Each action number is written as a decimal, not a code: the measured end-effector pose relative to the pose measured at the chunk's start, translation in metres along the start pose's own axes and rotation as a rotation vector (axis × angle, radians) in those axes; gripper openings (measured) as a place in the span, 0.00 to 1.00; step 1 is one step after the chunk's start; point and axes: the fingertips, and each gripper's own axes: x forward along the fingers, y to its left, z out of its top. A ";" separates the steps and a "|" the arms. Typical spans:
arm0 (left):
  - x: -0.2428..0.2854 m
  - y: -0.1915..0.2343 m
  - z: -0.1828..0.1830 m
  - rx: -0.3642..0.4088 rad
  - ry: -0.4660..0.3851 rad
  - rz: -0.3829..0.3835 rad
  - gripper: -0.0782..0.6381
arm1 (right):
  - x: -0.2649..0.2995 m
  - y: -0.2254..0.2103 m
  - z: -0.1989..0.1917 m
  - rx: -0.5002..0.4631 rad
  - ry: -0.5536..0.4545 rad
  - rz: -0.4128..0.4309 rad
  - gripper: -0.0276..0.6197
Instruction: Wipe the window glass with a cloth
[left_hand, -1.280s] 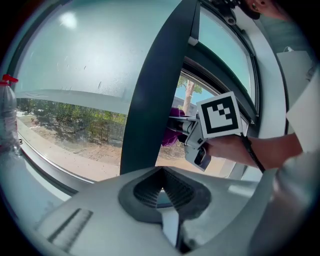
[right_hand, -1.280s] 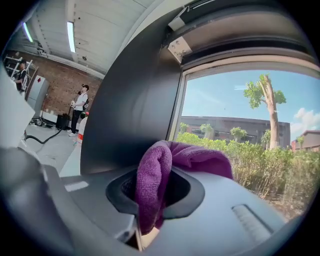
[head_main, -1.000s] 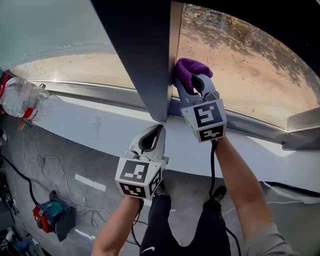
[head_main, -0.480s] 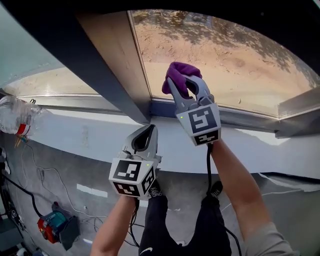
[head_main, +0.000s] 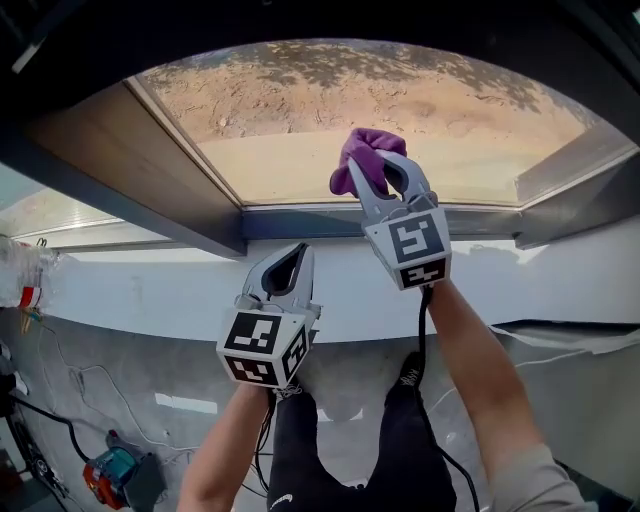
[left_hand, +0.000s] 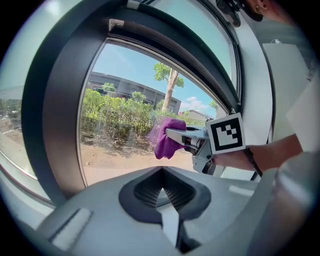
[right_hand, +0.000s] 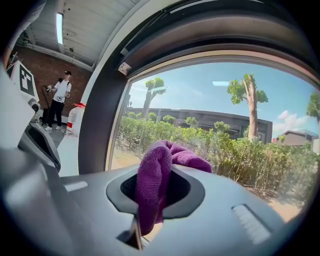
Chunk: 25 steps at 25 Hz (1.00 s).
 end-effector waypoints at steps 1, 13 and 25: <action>0.004 -0.008 0.002 0.003 0.000 -0.013 0.11 | -0.007 -0.010 -0.003 0.007 0.008 -0.016 0.17; 0.072 -0.134 0.005 0.067 0.018 -0.148 0.11 | -0.112 -0.169 -0.074 0.065 0.099 -0.236 0.17; 0.128 -0.225 -0.010 0.114 0.053 -0.205 0.11 | -0.199 -0.294 -0.137 0.137 0.138 -0.388 0.17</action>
